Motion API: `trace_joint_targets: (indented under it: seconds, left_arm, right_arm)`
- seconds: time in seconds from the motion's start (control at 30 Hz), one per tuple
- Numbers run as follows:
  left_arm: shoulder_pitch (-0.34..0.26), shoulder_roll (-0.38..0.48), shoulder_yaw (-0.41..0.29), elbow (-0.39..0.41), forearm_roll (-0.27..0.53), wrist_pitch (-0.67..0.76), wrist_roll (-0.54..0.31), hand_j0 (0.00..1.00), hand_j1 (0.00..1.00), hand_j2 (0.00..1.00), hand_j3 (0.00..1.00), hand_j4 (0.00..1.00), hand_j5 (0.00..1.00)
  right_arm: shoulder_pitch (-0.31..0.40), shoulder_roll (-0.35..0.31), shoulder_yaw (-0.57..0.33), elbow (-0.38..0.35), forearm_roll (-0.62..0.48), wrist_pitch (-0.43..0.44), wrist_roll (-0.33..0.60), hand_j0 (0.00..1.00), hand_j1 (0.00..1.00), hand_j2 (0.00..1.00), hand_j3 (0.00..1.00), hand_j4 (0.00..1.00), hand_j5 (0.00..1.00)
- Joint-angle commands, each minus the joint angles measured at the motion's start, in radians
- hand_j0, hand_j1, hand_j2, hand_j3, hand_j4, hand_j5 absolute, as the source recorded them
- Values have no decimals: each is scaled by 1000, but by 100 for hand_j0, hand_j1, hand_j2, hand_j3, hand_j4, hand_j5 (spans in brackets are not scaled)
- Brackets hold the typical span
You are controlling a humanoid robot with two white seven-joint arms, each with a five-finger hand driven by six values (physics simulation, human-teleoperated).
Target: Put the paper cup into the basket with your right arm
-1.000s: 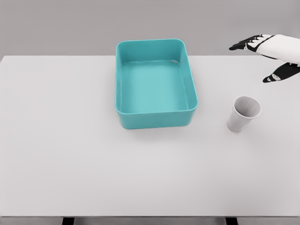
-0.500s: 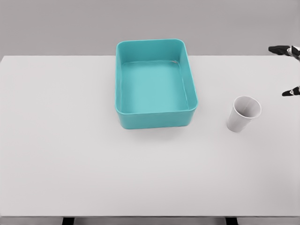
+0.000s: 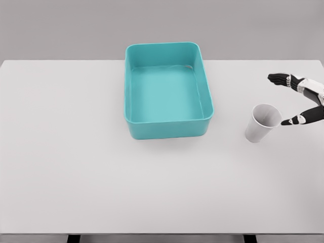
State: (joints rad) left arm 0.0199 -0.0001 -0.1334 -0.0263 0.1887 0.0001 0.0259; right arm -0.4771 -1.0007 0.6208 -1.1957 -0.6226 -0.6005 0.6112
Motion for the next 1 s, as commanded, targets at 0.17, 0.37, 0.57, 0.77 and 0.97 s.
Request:
trace_joint_targets:
  seconds: [0.17, 0.37, 0.57, 0.77, 0.97]
  left_arm:
    - [0, 0, 0, 0, 0, 0, 0, 100, 100, 100, 100, 100, 100]
    - [0, 0, 0, 0, 0, 0, 0, 100, 100, 100, 100, 100, 100]
    - [0, 0, 0, 0, 0, 0, 0, 100, 100, 100, 100, 100, 100]
    - [0, 0, 0, 0, 0, 0, 0, 100, 100, 100, 100, 100, 100]
    - [0, 0, 0, 0, 0, 0, -1, 100, 100, 100, 100, 100, 100]
  right_arm:
    - [21, -15, 10, -59, -8, -5, 0, 100, 100, 100, 100, 100, 100]
    - [31, -30, 7, -58, -2, -10, 0, 100, 100, 100, 100, 100, 100]
    - [38, -21, 14, -48, -2, -10, 0, 100, 100, 100, 100, 100, 100]
    - [38, 2, 22, 5, 3, -10, 0, 100, 100, 100, 100, 100, 100]
    - [38, 30, 34, 47, 9, -10, 0, 100, 100, 100, 100, 100, 100]
